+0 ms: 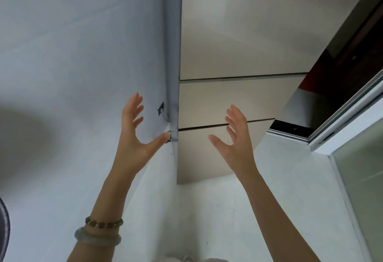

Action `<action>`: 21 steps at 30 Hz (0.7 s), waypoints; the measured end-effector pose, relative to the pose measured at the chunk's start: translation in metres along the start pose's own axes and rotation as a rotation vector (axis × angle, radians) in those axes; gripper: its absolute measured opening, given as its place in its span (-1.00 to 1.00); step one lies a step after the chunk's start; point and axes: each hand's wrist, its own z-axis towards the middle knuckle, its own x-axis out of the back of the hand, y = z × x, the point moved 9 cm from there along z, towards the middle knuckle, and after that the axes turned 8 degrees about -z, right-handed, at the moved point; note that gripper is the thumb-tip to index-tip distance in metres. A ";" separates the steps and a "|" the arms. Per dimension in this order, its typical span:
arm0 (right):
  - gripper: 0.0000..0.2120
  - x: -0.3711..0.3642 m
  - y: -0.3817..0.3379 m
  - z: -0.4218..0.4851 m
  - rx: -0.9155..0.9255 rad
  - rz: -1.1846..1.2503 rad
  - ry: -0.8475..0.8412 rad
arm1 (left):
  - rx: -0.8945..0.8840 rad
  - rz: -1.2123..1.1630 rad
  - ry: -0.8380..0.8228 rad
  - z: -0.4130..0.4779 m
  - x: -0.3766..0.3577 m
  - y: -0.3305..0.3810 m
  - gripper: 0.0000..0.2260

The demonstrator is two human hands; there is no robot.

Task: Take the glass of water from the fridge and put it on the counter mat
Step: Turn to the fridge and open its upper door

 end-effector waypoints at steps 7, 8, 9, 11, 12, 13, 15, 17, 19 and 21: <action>-0.23 0.025 -0.072 0.049 0.221 0.006 0.067 | -0.174 0.012 -0.022 0.058 -0.007 0.055 -0.18; -0.23 0.029 -0.089 0.058 0.265 0.013 0.082 | -0.201 0.002 -0.013 0.071 -0.005 0.066 -0.18; -0.23 0.032 -0.106 0.066 0.306 0.018 0.098 | -0.229 -0.006 -0.001 0.083 -0.003 0.077 -0.18; -0.24 0.038 -0.138 0.081 0.397 0.024 0.125 | -0.287 -0.009 0.021 0.106 0.003 0.100 -0.19; -0.24 0.041 -0.153 0.088 0.436 0.025 0.136 | -0.313 -0.007 0.026 0.117 0.005 0.111 -0.19; -0.24 0.043 -0.167 0.094 0.471 0.026 0.145 | -0.338 -0.004 0.029 0.128 0.008 0.122 -0.18; -0.24 0.047 -0.193 0.104 0.533 0.015 0.163 | -0.387 0.011 0.020 0.146 0.012 0.141 -0.17; -0.23 0.051 -0.216 0.112 0.592 -0.005 0.184 | -0.421 0.029 0.009 0.162 0.013 0.158 -0.17; -0.23 0.055 -0.235 0.119 0.643 -0.028 0.194 | -0.435 0.049 -0.016 0.176 0.011 0.170 -0.16; -0.23 0.058 -0.250 0.127 0.683 -0.055 0.199 | -0.436 0.066 -0.045 0.187 0.007 0.177 -0.15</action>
